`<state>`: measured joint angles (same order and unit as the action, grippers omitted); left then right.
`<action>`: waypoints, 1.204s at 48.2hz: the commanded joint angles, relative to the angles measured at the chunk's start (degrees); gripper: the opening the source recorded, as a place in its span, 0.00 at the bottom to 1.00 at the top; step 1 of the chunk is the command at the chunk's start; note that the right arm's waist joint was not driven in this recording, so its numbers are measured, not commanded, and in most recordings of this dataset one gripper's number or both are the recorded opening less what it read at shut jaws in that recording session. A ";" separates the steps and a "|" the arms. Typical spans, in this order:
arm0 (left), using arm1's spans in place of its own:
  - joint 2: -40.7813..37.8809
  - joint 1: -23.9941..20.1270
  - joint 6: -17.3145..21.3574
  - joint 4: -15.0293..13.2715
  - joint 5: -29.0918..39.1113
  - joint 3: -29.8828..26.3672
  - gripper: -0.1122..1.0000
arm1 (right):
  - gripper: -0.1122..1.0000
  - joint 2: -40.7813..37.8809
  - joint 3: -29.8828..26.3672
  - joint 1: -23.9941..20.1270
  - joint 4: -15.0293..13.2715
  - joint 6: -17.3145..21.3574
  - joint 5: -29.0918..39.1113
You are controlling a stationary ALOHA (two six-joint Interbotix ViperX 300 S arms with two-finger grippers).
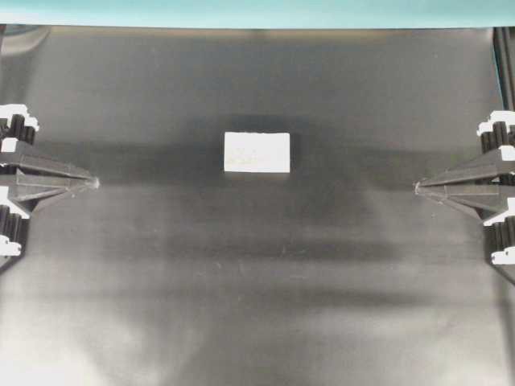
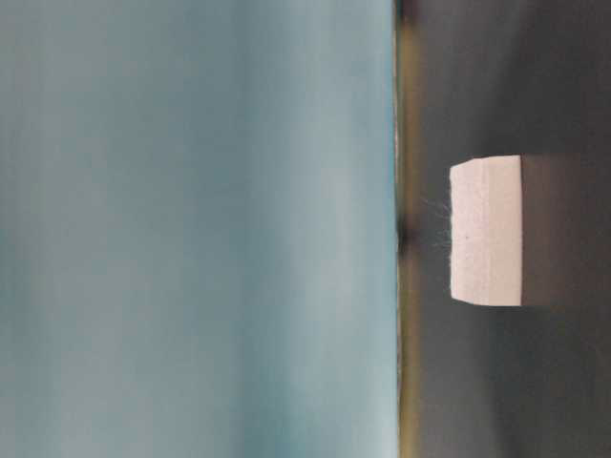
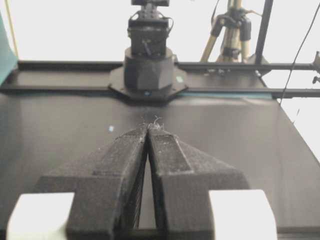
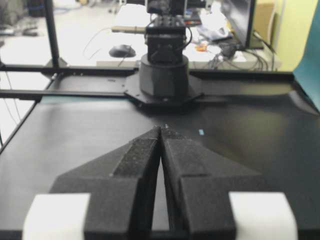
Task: Push the sponge with the left arm to wipe the table.
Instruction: 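Move the left gripper toward the white sponge at table center, then lower the left gripper and grip the white sponge between its fingers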
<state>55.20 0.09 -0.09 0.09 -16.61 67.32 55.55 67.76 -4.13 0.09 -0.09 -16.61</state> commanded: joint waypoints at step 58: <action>-63.90 -16.35 -13.36 2.37 -3.25 -31.46 0.74 | 0.11 0.53 3.52 0.00 0.09 0.70 8.61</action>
<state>-5.89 -14.50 -13.27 2.37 -20.39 38.85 56.25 71.46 -4.13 0.09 0.09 -7.65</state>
